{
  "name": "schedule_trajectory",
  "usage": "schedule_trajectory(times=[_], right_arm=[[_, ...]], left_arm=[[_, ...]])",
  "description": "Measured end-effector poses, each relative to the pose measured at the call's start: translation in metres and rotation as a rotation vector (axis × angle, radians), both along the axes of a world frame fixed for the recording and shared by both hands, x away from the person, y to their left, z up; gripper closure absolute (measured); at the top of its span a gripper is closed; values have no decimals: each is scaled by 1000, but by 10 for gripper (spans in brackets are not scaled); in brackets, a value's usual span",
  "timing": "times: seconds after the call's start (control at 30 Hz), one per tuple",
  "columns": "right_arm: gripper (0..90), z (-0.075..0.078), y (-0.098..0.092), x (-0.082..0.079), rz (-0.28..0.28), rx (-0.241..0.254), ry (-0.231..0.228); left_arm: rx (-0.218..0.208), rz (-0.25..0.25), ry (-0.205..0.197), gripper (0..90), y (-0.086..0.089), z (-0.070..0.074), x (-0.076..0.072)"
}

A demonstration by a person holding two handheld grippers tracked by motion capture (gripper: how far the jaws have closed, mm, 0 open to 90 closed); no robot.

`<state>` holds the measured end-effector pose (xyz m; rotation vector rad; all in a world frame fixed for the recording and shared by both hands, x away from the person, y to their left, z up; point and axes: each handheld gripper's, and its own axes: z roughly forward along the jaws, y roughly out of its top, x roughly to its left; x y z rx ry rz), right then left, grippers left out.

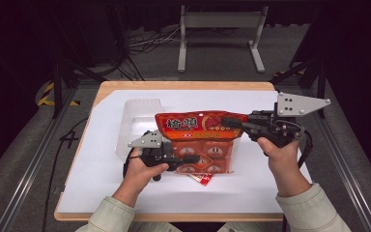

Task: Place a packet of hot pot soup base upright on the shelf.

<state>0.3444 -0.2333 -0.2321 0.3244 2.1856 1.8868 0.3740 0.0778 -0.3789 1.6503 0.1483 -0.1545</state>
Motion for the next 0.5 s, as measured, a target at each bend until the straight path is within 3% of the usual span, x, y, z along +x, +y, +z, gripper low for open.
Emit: schedule_trajectory(times=[0.23, 0.33, 0.5], right_arm=[[900, 2, 1, 0, 11, 1, -4], [900, 2, 1, 1, -12, -6, -7], [898, 1, -1, 2, -36, -7, -4]], left_arm=[[9, -4, 16, 708, 1, 3, -1], [18, 27, -4, 710, 1, 5, -2], [43, 35, 14, 711, 3, 10, -1]])
